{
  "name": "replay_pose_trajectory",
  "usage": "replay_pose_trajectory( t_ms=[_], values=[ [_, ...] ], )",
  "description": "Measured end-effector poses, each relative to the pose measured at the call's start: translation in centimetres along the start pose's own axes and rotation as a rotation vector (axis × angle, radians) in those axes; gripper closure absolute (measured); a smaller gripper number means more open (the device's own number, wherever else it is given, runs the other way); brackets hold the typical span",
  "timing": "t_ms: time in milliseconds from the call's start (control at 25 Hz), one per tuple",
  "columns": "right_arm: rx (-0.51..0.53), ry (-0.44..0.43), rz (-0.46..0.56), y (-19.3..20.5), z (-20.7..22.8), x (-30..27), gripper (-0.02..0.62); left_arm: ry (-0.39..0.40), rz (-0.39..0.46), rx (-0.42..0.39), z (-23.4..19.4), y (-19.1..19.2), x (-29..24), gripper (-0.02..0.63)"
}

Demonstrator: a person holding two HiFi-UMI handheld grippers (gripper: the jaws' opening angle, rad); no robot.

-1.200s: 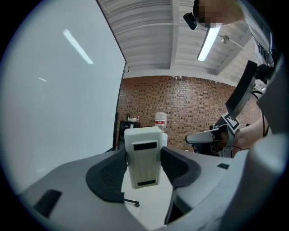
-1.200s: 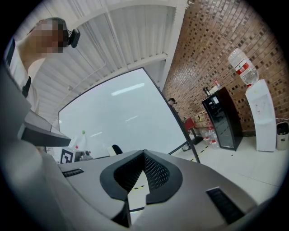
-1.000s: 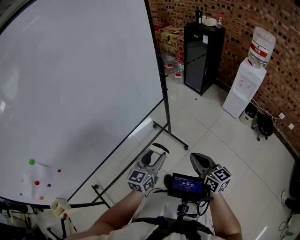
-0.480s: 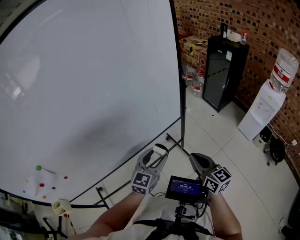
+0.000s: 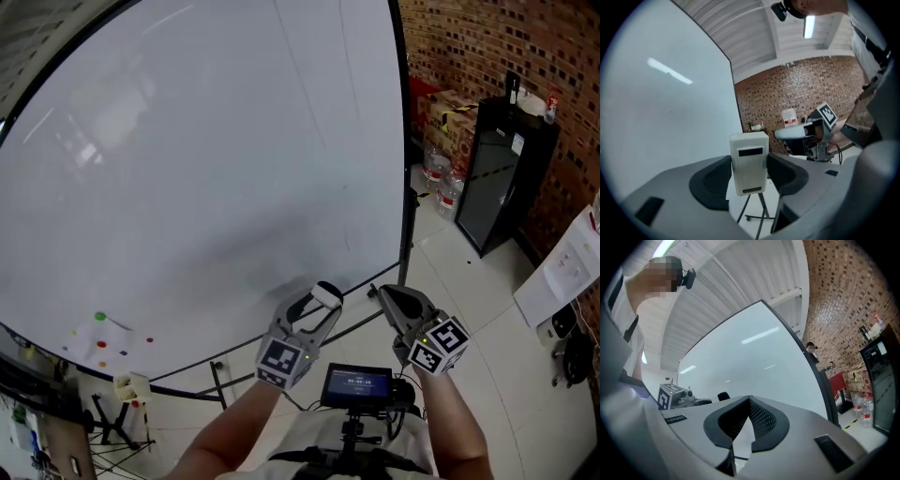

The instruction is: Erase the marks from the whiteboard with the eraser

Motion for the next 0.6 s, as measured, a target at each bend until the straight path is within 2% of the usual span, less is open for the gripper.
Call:
replay_pose_trajectory(
  t_ms=[80, 160, 280, 400, 600],
  values=[
    [0.003, -0.027, -0.003, -0.8, 0.9, -0.9, 0.578, -0.014, -0.061, -0.018, 0.1, 0.1, -1.8, 0.342],
    [-0.001, -0.053, -0.005, -1.3, 2.2, -1.7, 0.578, -0.019, -0.084, 0.077, -0.3, 1.1, -4.2, 0.342],
    [-0.005, -0.090, -0.041, -1.1, 4.6, -2.3, 0.578, -0.091, -0.087, 0.252, -1.1, 3.4, -7.7, 0.342],
    [-0.036, -0.112, -0.085, -0.7, 7.6, -2.9, 0.578, -0.177, -0.084, 0.359, -1.9, 5.7, -11.3, 0.342],
    [-0.127, -0.150, -0.112, -0.4, 11.2, -5.3, 0.578, -0.299, -0.108, 0.479, -3.5, 9.1, -16.5, 0.342]
  ],
)
Point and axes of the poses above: the fingertips, and each gripper's own axes: x backward along the fingers, z to its right, y out of its underside, the point moved 8 cm from there along x, backward along the fingers, and after that the axes turned 13 degrees about y, right-handed, at the moved point
